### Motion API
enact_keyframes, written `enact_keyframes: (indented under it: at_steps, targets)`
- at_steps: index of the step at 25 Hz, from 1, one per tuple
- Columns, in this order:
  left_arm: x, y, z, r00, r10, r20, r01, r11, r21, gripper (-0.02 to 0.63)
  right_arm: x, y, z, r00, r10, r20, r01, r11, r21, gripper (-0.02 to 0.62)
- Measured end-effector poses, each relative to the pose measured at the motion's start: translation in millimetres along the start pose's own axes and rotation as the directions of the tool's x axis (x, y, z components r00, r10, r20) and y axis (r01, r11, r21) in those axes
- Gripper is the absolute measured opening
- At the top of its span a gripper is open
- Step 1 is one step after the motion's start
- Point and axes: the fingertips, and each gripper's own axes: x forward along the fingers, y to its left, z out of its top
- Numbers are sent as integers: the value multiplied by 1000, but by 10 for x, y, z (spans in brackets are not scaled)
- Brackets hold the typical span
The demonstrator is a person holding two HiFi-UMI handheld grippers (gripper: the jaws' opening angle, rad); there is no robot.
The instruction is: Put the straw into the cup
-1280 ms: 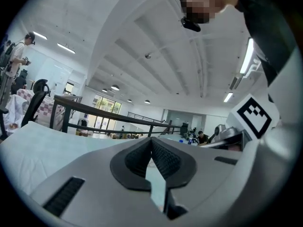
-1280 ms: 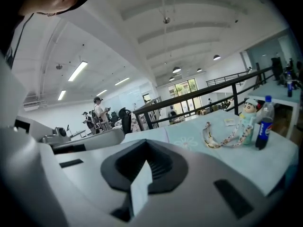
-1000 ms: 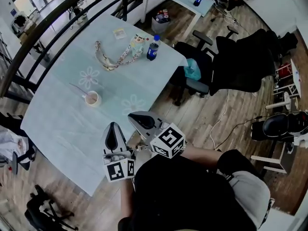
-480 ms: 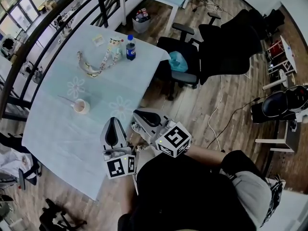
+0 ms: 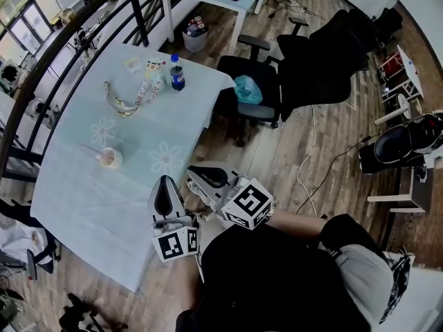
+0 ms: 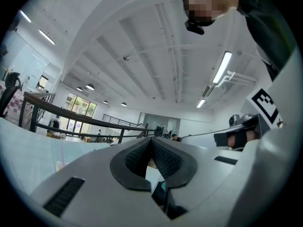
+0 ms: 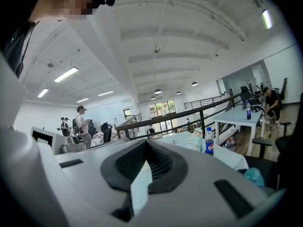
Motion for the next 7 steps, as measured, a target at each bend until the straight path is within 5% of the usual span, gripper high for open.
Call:
enact_keyframes:
  at_steps: [7]
  targets:
    - [-35, -224, -19, 1000, -16, -4, 16, 999, -28, 14, -257, -173, -22, 998, -57, -29, 57, 998, 5, 9]
